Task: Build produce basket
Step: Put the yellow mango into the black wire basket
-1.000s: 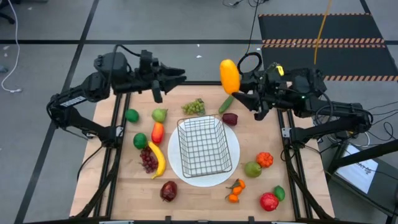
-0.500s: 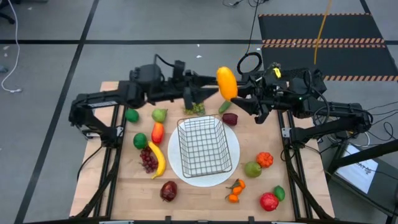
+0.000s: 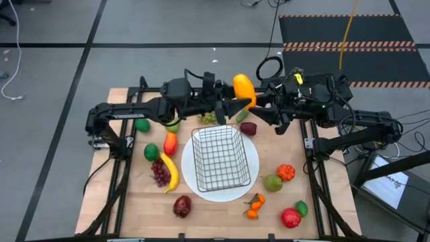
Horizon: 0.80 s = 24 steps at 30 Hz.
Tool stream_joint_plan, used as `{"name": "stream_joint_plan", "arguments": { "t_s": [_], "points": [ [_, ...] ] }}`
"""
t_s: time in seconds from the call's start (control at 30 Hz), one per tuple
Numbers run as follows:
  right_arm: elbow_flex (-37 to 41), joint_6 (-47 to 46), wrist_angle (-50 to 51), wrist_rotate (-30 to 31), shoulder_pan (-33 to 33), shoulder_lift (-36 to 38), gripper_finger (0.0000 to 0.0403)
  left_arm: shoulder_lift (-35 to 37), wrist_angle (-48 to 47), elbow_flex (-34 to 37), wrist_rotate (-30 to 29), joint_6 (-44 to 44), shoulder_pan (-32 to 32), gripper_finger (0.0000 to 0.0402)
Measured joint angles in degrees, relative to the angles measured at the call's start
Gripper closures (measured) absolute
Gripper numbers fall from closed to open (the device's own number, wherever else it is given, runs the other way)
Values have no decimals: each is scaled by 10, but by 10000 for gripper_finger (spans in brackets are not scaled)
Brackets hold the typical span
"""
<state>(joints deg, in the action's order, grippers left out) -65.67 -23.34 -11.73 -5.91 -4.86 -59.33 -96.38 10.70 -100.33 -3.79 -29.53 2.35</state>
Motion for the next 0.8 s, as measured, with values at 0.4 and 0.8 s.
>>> {"name": "stream_joint_plan", "arguments": {
  "t_s": [0.4, 0.8],
  "points": [
    [0, 1, 5, -1, 0, 0, 182, 10, -8, 0, 42, 31, 11, 152],
    [0, -62, 9, 68, 17, 0, 76, 120, -183, -1, 97, 83, 65, 141]
  ]
}}
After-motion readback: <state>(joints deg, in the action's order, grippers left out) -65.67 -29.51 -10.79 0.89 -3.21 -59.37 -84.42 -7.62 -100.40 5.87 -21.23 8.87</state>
